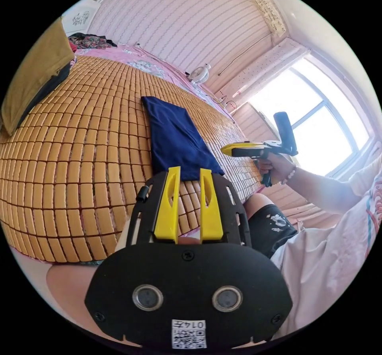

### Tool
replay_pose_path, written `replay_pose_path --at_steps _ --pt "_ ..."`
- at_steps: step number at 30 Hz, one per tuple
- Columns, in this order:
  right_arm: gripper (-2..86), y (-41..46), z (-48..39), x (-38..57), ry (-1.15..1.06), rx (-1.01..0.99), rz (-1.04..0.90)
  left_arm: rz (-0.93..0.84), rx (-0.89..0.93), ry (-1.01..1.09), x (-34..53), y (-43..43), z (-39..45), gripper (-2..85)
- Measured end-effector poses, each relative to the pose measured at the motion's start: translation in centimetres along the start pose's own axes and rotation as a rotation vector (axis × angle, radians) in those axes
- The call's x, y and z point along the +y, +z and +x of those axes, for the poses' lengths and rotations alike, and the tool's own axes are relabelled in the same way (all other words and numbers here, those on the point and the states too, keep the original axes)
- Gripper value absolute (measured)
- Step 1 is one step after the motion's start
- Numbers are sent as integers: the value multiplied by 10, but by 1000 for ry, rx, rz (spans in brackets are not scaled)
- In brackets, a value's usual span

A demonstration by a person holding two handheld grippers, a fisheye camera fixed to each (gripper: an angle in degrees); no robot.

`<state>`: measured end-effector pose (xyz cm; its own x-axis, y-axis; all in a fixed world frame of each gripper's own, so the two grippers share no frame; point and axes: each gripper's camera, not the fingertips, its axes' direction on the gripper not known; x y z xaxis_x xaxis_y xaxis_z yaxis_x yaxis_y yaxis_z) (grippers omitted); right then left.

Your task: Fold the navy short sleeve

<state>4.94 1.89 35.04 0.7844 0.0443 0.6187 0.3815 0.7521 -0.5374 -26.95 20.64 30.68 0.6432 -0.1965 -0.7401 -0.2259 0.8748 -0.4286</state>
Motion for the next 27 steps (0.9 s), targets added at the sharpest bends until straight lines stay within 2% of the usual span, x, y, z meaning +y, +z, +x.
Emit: replay_pose_path --at_steps 2,5,11,13,19,22,25,27 --pt "72 12 -16 -6 -63 -36 -8 -7 -94 -6 1 3 -4 84" --pt "80 34 -45 -19 -177 -27 -27 -18 -110 -52 -4 10 -11 88" --pt "80 67 -72 -32 -331 100 -102 -78 -163 -73 -21 31 -18 90" --pt "22 44 -59 -29 -259 55 -21 -86 -158 -63 -25 35 -15 90" --pt "9 -22 17 14 31 -186 175 -78 -201 -19 -40 46 1 96" --pt "14 -45 63 56 229 -139 242 -138 -234 -9 -47 60 7 85" --pt "25 -57 104 100 443 -84 217 -119 -284 11 -43 60 13 56" --pt "37 -64 111 118 457 -46 202 -99 -276 10 -40 58 14 52"
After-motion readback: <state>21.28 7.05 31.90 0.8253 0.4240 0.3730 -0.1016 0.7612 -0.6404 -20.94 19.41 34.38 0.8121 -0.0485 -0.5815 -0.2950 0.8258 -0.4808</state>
